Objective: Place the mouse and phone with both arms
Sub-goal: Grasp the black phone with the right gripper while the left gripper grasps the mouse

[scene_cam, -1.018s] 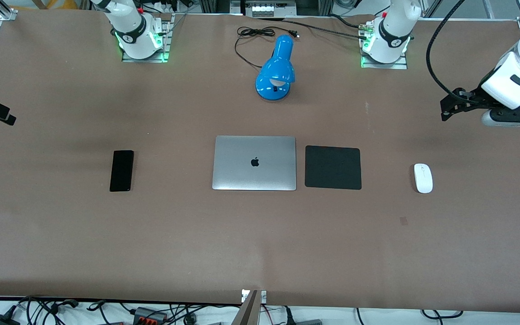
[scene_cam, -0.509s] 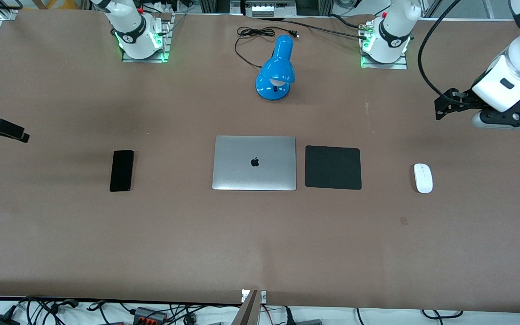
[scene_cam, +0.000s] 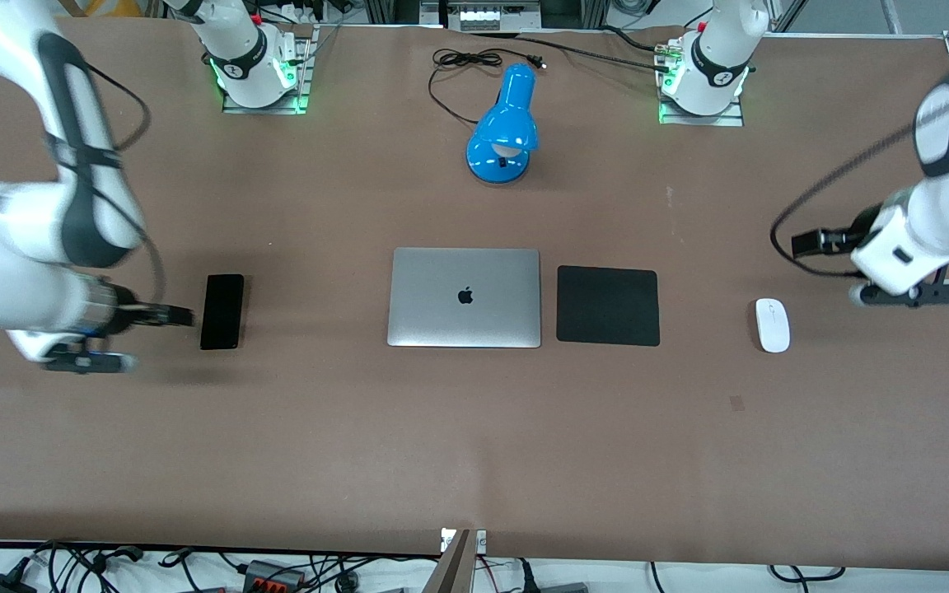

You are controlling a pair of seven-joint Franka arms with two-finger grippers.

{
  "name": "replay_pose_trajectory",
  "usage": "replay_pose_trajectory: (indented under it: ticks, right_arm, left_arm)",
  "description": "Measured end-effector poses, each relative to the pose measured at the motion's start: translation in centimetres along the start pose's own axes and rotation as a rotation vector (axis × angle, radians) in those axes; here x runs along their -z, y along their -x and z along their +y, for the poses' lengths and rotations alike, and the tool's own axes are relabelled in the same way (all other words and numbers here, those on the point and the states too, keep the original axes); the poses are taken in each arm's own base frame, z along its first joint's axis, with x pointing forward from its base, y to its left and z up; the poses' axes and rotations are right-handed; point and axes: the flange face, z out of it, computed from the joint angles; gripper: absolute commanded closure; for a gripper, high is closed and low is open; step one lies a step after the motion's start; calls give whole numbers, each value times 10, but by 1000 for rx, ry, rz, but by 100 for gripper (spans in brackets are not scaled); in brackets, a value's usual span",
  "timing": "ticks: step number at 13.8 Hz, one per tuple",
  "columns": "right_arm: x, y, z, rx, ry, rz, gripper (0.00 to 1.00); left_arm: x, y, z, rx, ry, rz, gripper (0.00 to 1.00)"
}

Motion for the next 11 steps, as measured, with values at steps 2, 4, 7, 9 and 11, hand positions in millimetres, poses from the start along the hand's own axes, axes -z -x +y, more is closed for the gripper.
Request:
replay_pose_trajectory:
  ticks: [2,4,7,9,11]
  right_arm:
    - [-51,19,5,-7,4,-7,0]
    - [-84,35,12,-9,9,19,0]
    - [-103,48,15,-17,11,17,0]
    - [-107,51,15,-19,11,11,0]
    - [-113,53,14,-17,12,7,0]
  left_arm:
    - [-39,-27,-15,-9,9,11,0]
    - [-85,-48,-31,-57,15,82,0]
    - [-162,-55,-43,-111,11,236,0]
    - [-205,-47,-41,-119,7,322,0]
    - [-237,-41,-40,-126,6,367,0]
